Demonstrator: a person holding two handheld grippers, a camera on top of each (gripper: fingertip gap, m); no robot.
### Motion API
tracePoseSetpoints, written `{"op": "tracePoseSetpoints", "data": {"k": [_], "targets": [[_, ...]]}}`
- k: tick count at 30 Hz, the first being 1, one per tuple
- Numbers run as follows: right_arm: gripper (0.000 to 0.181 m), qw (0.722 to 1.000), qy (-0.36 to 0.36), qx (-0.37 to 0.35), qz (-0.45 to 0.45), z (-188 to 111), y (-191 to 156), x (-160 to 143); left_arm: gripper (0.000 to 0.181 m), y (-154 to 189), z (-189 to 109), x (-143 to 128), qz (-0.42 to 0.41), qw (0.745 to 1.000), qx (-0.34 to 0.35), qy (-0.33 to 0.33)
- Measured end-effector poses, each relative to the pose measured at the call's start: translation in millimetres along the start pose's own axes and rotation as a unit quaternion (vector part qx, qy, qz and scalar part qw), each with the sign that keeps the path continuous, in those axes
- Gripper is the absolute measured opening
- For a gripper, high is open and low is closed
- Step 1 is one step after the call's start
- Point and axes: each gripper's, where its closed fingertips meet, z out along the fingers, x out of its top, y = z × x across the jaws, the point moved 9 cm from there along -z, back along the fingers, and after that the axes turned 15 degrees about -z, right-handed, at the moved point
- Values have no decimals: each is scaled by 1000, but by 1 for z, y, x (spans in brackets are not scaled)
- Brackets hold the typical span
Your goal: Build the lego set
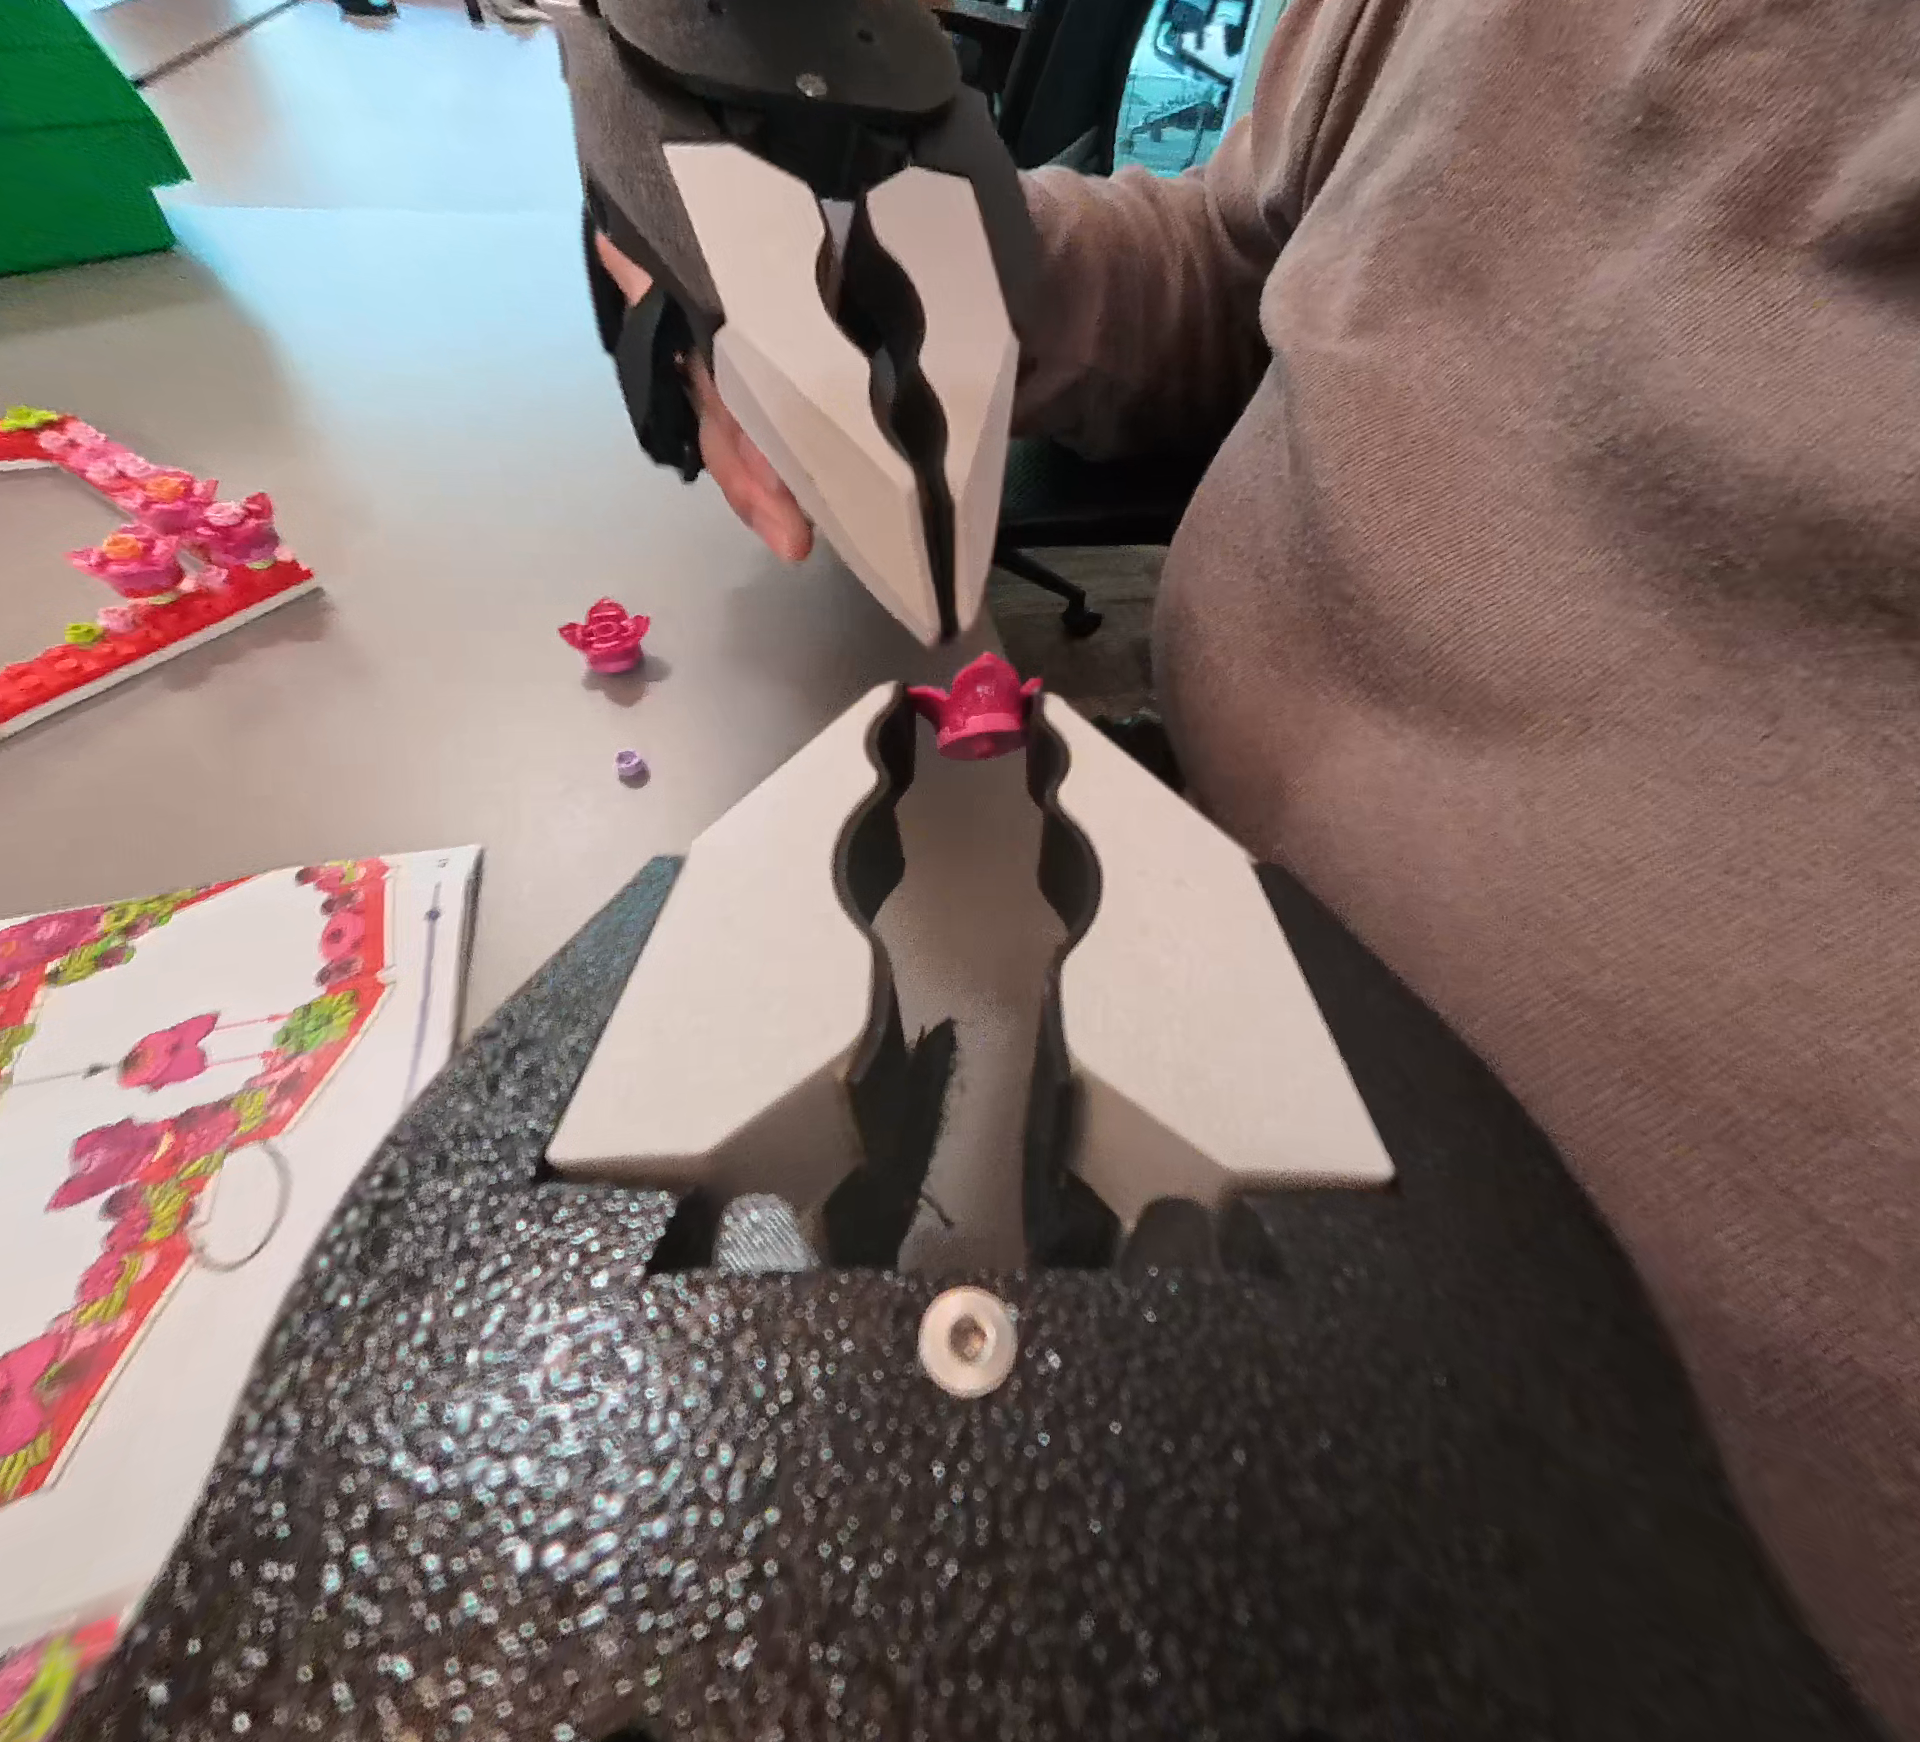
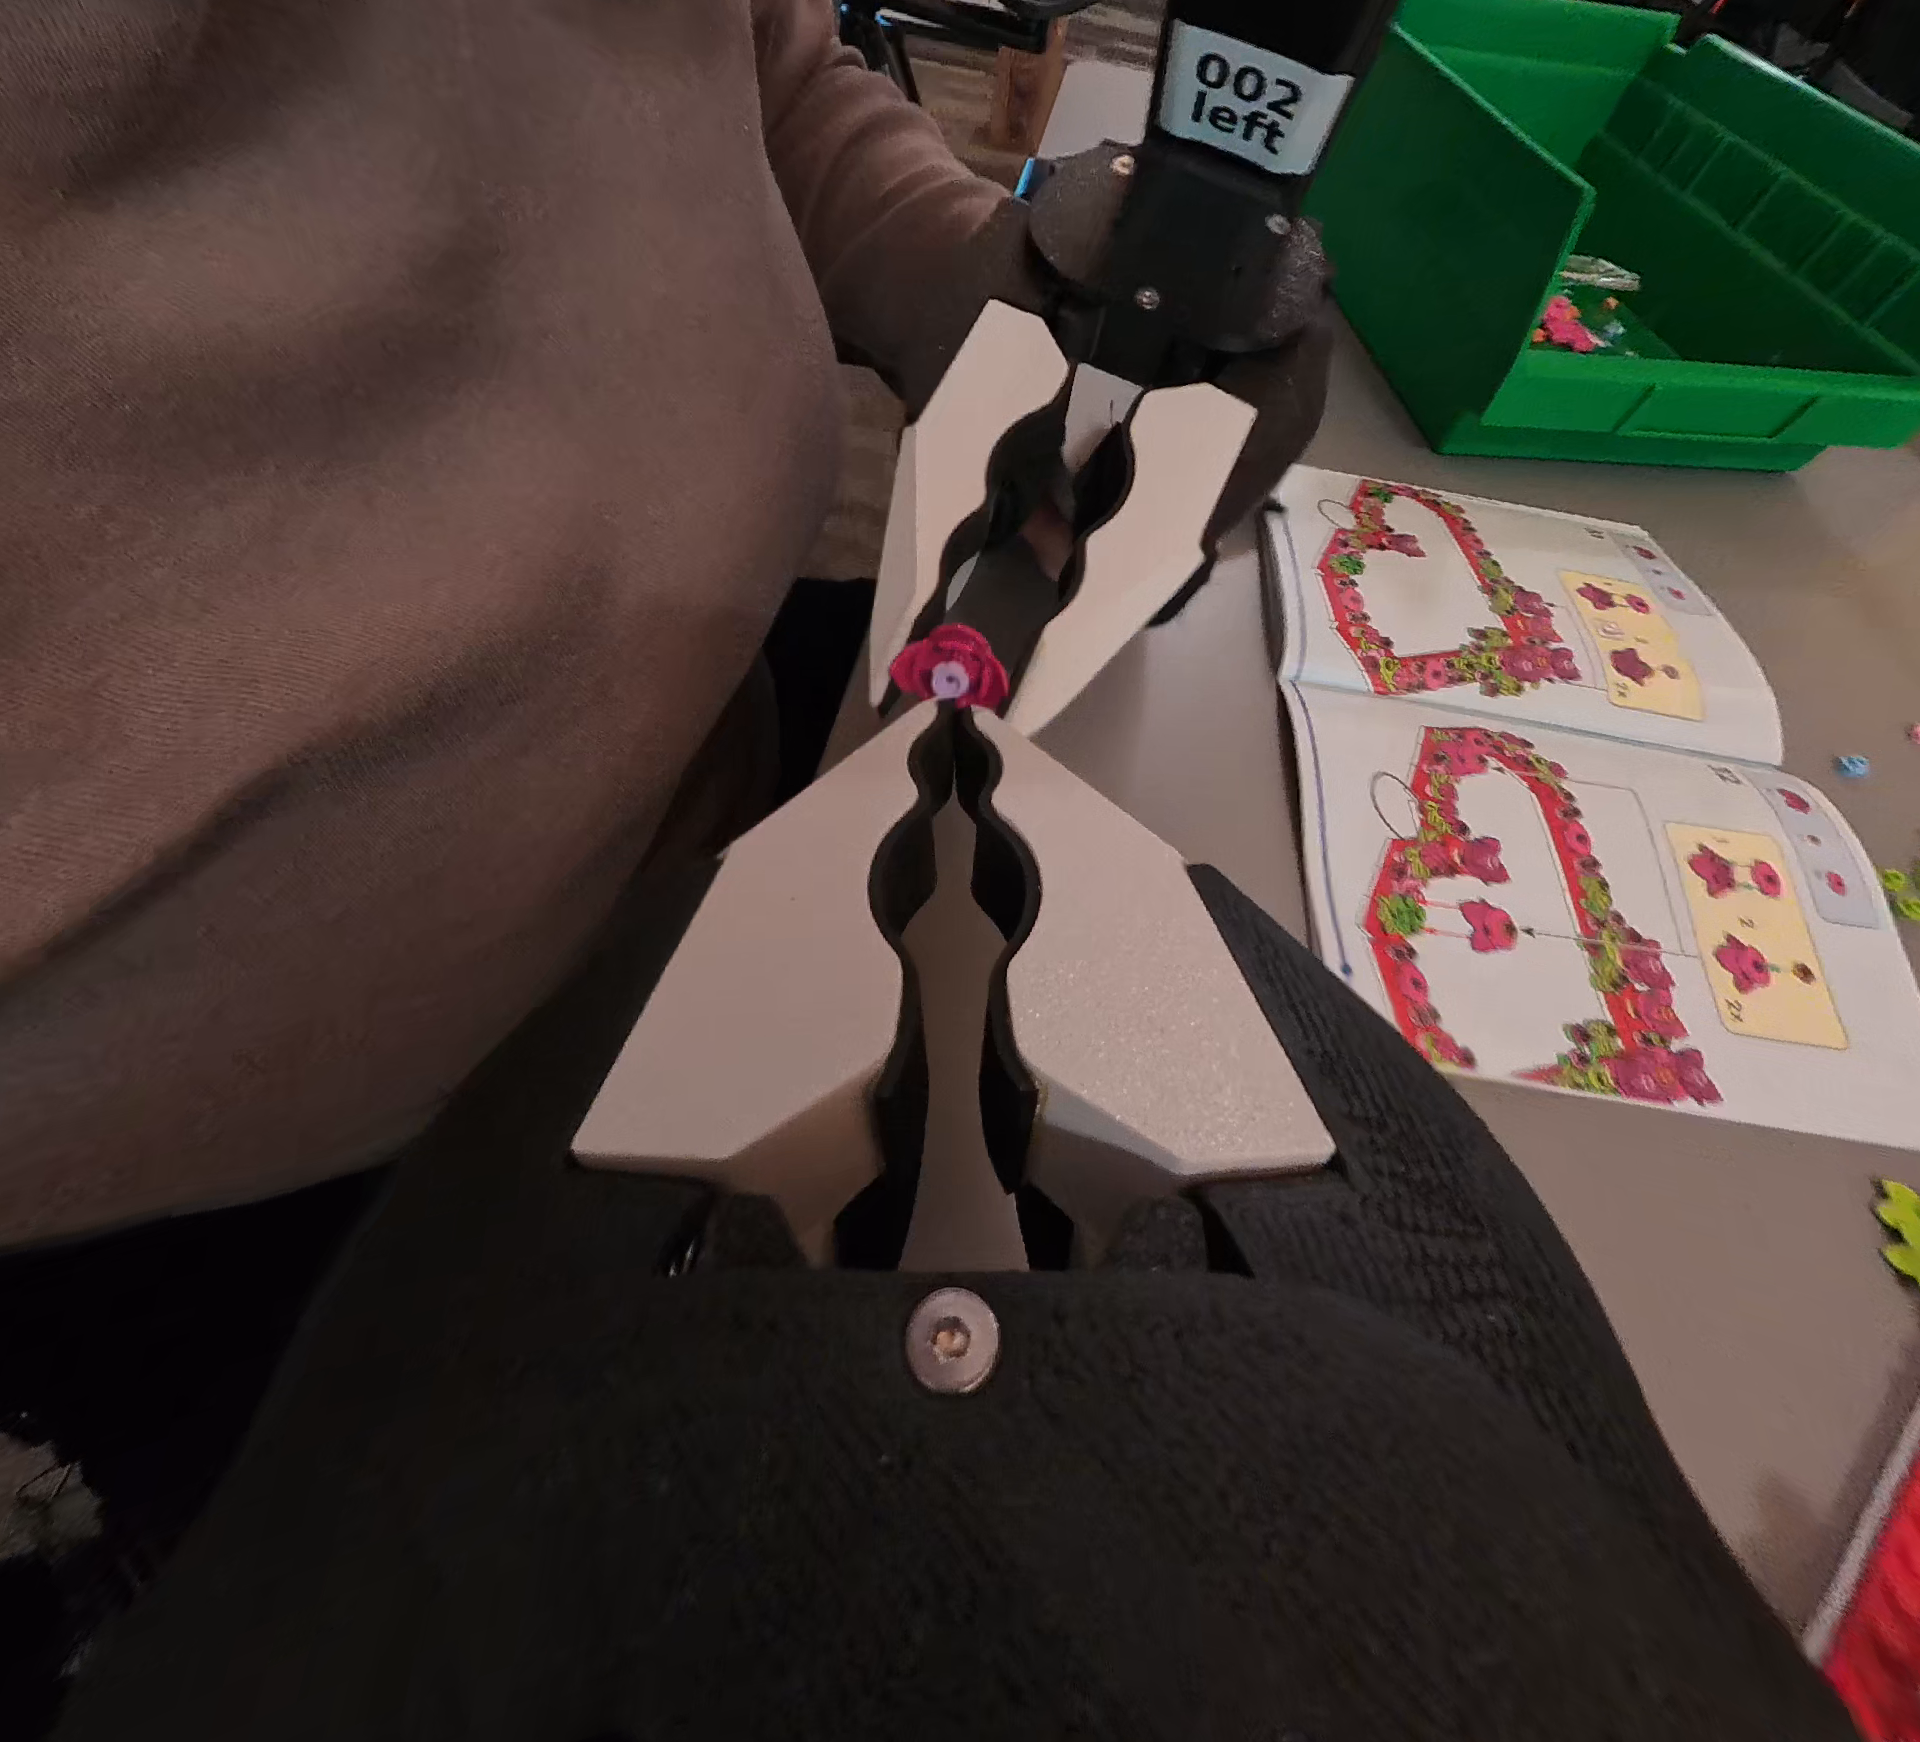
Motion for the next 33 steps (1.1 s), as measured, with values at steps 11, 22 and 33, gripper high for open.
{"op": "tracePoseSetpoints", "data": {"k": [11, 22, 33], "targets": [[10, 999, 16, -27, -6, 8, 1, 3, 19, -2, -2, 5, -48, 998, -21, 31], [6, 998, -1, -31, -52, 12, -4, 6, 19, -3, 0, 4, -96, 994, -53, 28], [5, 994, -21, -41, -97, 16, -9, 8, 19, -6, 0, 1, -149, 985, -82, 14]]}}
